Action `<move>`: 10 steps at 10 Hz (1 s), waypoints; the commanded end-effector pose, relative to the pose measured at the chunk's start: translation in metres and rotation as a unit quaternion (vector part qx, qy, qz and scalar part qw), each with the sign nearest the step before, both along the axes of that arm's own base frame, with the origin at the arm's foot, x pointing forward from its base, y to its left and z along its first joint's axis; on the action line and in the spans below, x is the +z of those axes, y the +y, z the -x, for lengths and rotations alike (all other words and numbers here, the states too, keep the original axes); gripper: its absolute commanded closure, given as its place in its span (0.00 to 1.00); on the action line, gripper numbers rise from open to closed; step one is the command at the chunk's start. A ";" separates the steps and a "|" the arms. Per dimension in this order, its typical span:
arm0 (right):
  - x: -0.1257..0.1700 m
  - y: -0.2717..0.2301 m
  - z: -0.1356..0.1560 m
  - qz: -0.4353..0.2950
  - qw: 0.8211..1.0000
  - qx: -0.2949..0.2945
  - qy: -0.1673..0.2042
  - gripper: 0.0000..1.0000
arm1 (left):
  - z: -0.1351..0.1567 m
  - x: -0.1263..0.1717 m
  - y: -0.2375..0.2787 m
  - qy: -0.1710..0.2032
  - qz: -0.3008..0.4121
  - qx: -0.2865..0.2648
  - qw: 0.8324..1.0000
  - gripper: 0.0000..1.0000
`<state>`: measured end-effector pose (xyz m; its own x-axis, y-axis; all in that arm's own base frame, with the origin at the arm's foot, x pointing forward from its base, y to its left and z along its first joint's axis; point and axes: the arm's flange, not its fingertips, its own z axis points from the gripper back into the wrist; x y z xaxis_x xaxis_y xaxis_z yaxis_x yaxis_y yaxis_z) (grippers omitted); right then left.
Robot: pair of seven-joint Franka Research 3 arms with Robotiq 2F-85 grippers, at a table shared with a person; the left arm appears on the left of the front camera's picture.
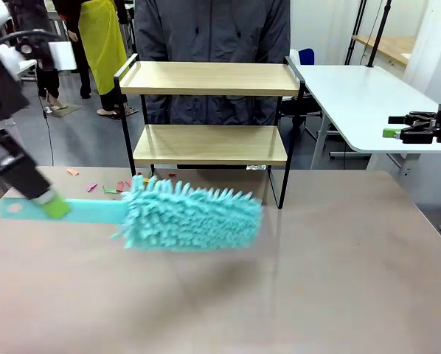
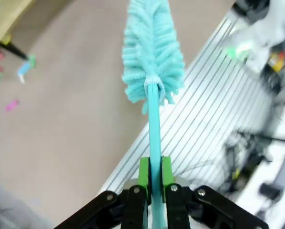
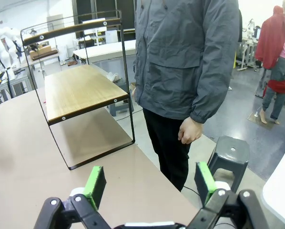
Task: Clean the shelf.
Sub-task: Clean the specific section of the Shelf indicated by the human with the Duster.
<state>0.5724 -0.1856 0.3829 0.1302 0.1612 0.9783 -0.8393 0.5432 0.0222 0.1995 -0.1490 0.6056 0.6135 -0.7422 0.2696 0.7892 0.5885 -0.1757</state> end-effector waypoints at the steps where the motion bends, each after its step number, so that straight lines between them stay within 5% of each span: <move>1: 0.007 0.005 0.001 0.004 1.000 -0.009 0.008 0.00 | -0.010 0.009 0.014 -0.017 -0.076 -0.046 0.996 0.87; 3: 0.007 0.005 0.001 0.004 1.000 -0.009 0.008 0.00 | -0.026 -0.002 0.029 0.007 -0.123 -0.040 0.992 0.87; 5: 0.007 0.005 0.001 0.004 1.000 -0.009 0.008 0.00 | -0.041 -0.010 0.027 -0.015 -0.108 -0.041 0.993 0.87; 6: 0.007 0.005 0.001 0.004 1.000 -0.009 0.008 0.00 | -0.024 -0.010 0.029 0.011 -0.117 -0.035 0.992 0.87; 10: 0.007 0.005 0.001 0.004 1.000 -0.009 0.008 0.00 | -0.024 -0.010 0.029 0.011 -0.117 -0.035 0.992 0.87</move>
